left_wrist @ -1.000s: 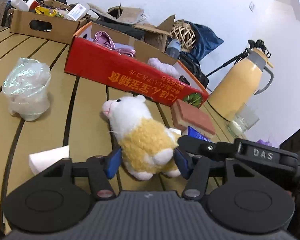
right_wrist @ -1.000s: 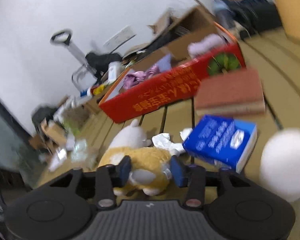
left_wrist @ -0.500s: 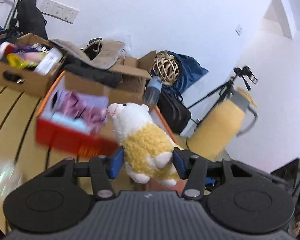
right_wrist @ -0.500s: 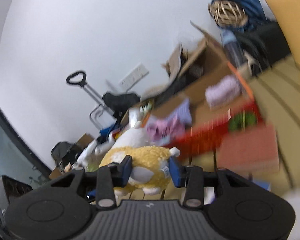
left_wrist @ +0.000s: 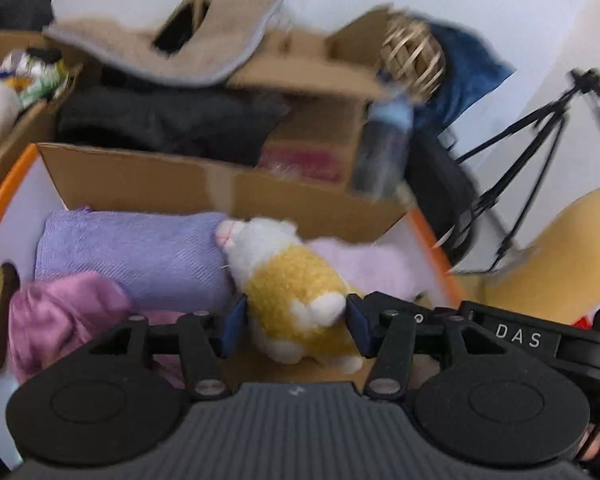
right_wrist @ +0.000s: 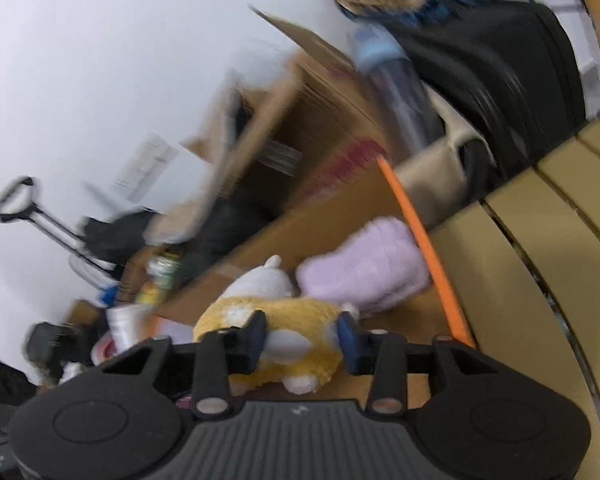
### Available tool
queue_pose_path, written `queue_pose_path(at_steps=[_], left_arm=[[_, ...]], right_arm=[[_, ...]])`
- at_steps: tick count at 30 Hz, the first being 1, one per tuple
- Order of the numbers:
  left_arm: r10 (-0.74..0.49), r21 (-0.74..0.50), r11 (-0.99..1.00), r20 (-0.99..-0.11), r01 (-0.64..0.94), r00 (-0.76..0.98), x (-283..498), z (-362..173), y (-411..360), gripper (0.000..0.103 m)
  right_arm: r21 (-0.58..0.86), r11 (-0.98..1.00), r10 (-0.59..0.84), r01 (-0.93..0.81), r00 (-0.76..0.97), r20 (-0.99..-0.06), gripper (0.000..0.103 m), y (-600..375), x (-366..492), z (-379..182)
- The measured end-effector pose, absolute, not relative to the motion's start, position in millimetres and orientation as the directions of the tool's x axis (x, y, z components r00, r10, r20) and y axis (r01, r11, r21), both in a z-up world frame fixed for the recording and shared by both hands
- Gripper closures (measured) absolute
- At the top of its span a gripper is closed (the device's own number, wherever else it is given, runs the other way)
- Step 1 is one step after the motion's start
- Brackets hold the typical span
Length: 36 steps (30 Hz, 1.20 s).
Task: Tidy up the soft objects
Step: 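Carry the plush lamb into the box and open both grippers, then withdraw both grippers from the box back over the table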
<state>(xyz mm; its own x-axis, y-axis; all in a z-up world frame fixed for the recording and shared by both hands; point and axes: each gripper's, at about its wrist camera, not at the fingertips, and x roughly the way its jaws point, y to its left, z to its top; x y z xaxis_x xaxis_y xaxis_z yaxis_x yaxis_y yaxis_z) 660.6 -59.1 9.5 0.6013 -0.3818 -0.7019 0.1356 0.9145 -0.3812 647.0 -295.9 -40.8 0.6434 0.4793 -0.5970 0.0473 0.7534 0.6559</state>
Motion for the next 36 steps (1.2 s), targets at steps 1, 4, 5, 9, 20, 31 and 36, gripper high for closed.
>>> queue_pose_path(at_steps=[1,4,5,9,20,31,36], left_arm=[[-0.388,-0.385,0.913,-0.709,0.139,0.589,660,7,-57,0.050],[-0.385,-0.359,0.916,-0.670,0.176,0.634,643,15,-49,0.051],[-0.382,-0.348,0.919,-0.658,0.188,0.649,636,21,-47,0.051],[-0.377,-0.326,0.921,-0.610,0.212,0.697,597,55,-31,0.047],[-0.200,-0.009,0.978,-0.353,0.211,0.914,397,129,4,0.020],[-0.125,-0.004,0.992,-0.236,0.127,0.964,211,95,44,0.004],[-0.051,-0.017,0.999,-0.224,0.048,0.973,143,70,52,0.001]], right_arm=[[0.633,0.772,0.464,0.058,0.630,-0.623,0.072,-292,652,-45],[0.572,0.820,0.429,0.034,0.626,-0.652,0.070,-280,655,-49],[0.558,0.829,0.423,0.023,0.628,-0.653,0.070,-276,654,-48],[0.574,0.818,0.427,0.026,0.641,-0.638,0.070,-278,646,-39],[0.527,0.837,0.449,-0.151,0.738,-0.503,0.055,-314,491,59],[0.212,0.924,0.376,-0.320,0.864,-0.334,0.024,-290,273,99],[0.122,0.944,0.325,-0.305,0.922,-0.209,0.010,-276,187,90]])
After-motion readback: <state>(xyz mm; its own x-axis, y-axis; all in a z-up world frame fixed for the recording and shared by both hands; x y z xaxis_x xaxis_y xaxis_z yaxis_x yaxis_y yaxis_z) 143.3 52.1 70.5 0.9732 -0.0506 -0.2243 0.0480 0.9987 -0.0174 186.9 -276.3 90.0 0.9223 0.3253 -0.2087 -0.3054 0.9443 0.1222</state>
